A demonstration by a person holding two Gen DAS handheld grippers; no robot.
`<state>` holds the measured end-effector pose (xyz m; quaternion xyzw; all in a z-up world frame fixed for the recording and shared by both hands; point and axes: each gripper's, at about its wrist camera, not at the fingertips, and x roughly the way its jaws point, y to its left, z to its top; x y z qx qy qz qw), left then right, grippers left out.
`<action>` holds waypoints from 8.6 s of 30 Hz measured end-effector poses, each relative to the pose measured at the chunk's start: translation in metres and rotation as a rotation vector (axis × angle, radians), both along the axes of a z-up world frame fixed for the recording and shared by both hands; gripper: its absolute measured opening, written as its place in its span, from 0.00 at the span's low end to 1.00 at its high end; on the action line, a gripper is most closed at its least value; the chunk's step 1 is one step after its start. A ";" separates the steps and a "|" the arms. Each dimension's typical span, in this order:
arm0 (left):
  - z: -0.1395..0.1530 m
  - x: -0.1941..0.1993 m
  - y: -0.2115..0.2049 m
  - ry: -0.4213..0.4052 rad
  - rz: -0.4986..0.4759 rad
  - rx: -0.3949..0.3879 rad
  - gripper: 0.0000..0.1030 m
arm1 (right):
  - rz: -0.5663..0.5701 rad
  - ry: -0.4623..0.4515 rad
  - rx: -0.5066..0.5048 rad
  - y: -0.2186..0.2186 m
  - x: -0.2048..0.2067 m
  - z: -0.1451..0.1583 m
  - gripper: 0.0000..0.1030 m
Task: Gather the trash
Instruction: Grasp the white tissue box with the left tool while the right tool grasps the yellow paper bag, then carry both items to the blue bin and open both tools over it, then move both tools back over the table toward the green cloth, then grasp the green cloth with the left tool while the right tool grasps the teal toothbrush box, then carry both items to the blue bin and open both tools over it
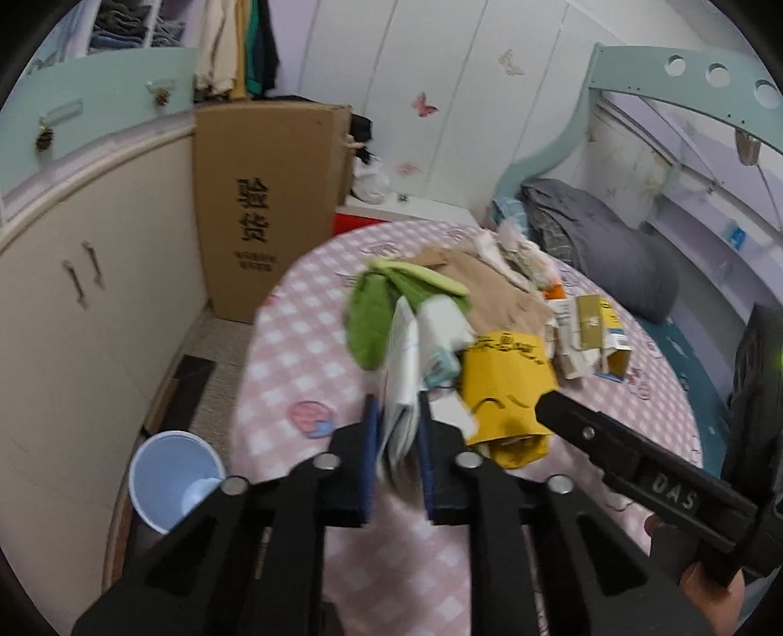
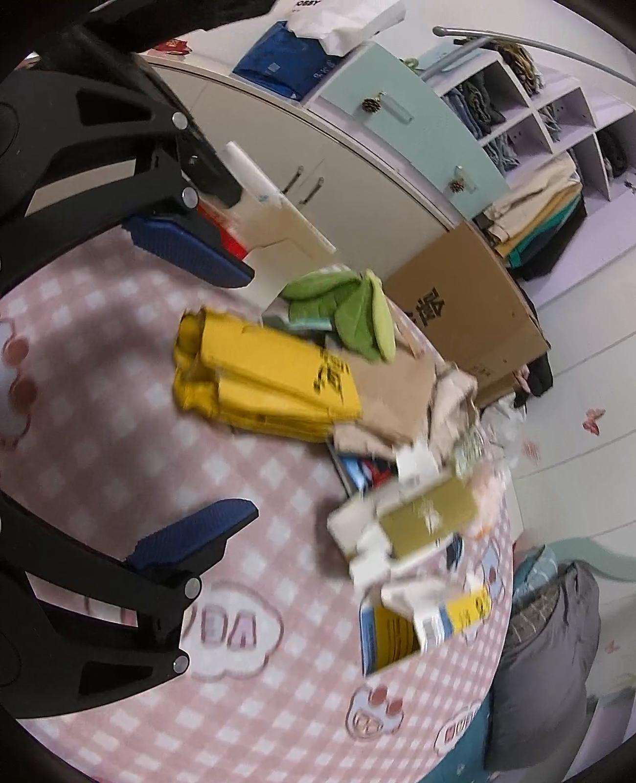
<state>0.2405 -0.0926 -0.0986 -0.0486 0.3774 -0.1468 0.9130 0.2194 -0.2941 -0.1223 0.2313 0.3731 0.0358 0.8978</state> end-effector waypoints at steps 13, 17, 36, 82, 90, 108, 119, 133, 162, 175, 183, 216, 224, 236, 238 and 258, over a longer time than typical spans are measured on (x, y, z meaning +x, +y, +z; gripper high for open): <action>-0.004 -0.003 0.024 -0.011 -0.019 -0.067 0.08 | 0.002 0.053 0.036 0.018 0.018 -0.014 0.30; -0.001 -0.009 0.037 -0.025 0.005 -0.096 0.08 | 0.002 0.023 0.006 0.027 0.002 -0.002 0.29; -0.030 -0.017 0.225 0.038 0.457 -0.095 0.08 | 0.494 -0.040 -0.137 0.258 0.035 0.017 0.29; -0.110 0.059 0.350 0.235 0.759 0.055 0.59 | 0.653 0.048 -0.190 0.389 0.129 -0.081 0.39; -0.104 0.059 0.359 0.227 0.819 0.081 0.65 | 0.636 -0.027 -0.185 0.393 0.140 -0.076 0.60; -0.021 0.021 0.298 0.034 0.768 0.140 0.71 | 0.490 -0.127 -0.187 0.314 0.085 -0.003 0.62; 0.030 -0.009 0.202 -0.080 0.598 0.134 0.74 | 0.305 -0.185 -0.174 0.206 0.028 0.040 0.65; 0.028 0.021 0.052 -0.050 0.272 0.135 0.75 | 0.009 -0.136 -0.155 0.046 0.003 0.030 0.65; -0.034 0.142 -0.031 0.085 0.023 0.063 0.38 | 0.018 -0.117 -0.257 0.011 0.083 0.013 0.65; -0.001 0.098 0.019 -0.048 0.110 -0.010 0.04 | 0.083 -0.083 -0.237 0.032 0.070 0.013 0.64; -0.003 0.074 0.048 -0.020 0.145 0.012 0.04 | 0.149 0.006 -0.212 0.057 0.075 -0.007 0.48; 0.002 0.047 0.155 -0.009 0.326 -0.041 0.04 | 0.380 0.005 -0.113 0.183 0.074 0.003 0.10; -0.013 0.041 0.227 0.029 0.499 -0.036 0.05 | 0.524 0.009 -0.108 0.264 0.086 -0.004 0.10; -0.043 0.049 0.315 0.099 0.695 0.022 0.05 | 0.676 0.016 -0.158 0.365 0.122 -0.043 0.12; -0.049 0.053 0.323 0.107 0.716 0.040 0.05 | 0.679 0.019 -0.178 0.372 0.127 -0.051 0.12; -0.074 0.085 0.321 0.163 0.691 0.101 0.05 | 0.562 -0.037 -0.216 0.349 0.131 -0.047 0.52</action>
